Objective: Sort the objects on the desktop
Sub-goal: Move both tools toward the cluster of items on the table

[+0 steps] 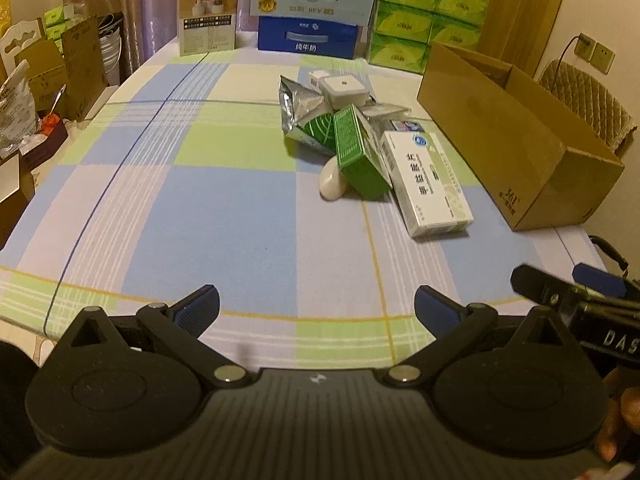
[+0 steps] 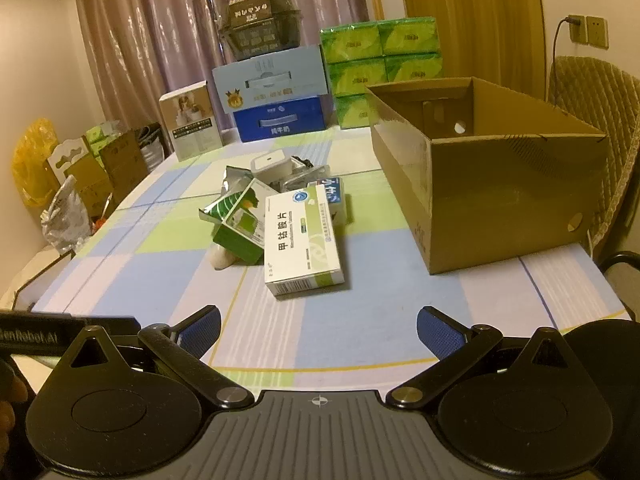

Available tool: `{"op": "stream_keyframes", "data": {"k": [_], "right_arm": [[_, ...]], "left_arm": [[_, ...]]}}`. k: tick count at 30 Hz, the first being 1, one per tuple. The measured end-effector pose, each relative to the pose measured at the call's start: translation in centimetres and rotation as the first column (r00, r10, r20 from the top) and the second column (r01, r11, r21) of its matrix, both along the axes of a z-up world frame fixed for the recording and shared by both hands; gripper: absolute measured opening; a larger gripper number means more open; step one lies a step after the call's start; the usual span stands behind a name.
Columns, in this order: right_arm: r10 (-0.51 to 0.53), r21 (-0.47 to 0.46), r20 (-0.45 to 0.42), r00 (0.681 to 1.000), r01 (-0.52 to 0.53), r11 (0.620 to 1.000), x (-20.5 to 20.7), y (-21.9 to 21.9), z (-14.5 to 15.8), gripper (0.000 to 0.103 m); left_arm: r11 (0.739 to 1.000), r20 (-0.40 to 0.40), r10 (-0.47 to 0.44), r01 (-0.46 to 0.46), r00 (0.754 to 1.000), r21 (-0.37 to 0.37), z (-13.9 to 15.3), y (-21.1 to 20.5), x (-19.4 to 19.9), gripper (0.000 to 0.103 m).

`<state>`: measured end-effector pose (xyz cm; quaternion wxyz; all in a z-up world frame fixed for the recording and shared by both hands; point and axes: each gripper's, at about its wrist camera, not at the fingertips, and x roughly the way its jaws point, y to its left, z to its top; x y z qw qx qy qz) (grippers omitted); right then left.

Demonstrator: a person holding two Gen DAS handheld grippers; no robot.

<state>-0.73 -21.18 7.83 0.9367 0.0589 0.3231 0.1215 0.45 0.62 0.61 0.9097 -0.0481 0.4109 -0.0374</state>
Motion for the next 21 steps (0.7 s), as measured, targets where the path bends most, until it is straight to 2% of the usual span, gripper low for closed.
{"op": "stream_keyframes", "data": {"k": [8, 14, 21], "right_arm": [[0.037, 0.014, -0.021, 0.999, -0.037, 0.999, 0.8, 0.4, -0.2, 0.101], [0.065, 0.005, -0.008, 0.998, -0.065, 0.998, 2.2, 1.3, -0.1, 0.101], [0.092, -0.047, 0.013, 0.996, -0.091, 0.995, 4.9, 2.4, -0.7, 0.101]], "left_arm": [[1.0, 0.011, -0.014, 0.014, 1.0, 0.002, 0.5, 0.6, 1.6, 0.102], [0.995, 0.076, -0.042, 0.035, 0.996, 0.092, 1.1, 0.5, 2.9, 0.102], [0.989, 0.118, -0.067, 0.05, 0.991, 0.136, 1.7, 0.8, 5.0, 0.102]]}}
